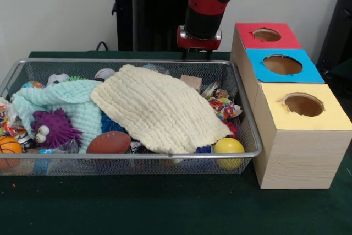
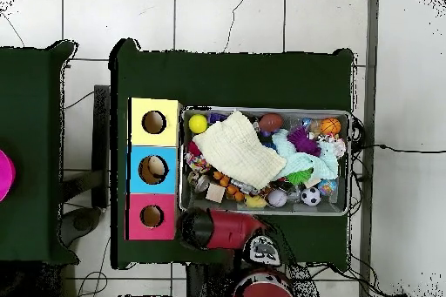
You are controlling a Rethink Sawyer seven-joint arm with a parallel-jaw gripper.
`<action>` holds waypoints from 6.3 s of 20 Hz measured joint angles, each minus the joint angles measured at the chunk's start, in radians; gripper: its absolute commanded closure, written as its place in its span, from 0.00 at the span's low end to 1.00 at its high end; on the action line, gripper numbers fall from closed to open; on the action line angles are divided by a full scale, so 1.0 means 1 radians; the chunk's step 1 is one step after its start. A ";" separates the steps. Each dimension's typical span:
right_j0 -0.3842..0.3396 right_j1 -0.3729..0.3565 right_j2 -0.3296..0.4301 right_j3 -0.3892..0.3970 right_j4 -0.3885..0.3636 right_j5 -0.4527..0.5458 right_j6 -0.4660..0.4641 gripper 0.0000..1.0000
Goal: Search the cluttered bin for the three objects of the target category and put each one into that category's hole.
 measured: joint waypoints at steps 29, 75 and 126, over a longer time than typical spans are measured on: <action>-0.345 0.107 0.009 0.292 -0.380 -0.385 0.000 0.00; -0.401 0.344 0.013 0.051 -0.428 -0.333 0.000 0.00; -0.148 -0.095 0.001 0.260 -0.243 -0.140 0.000 0.00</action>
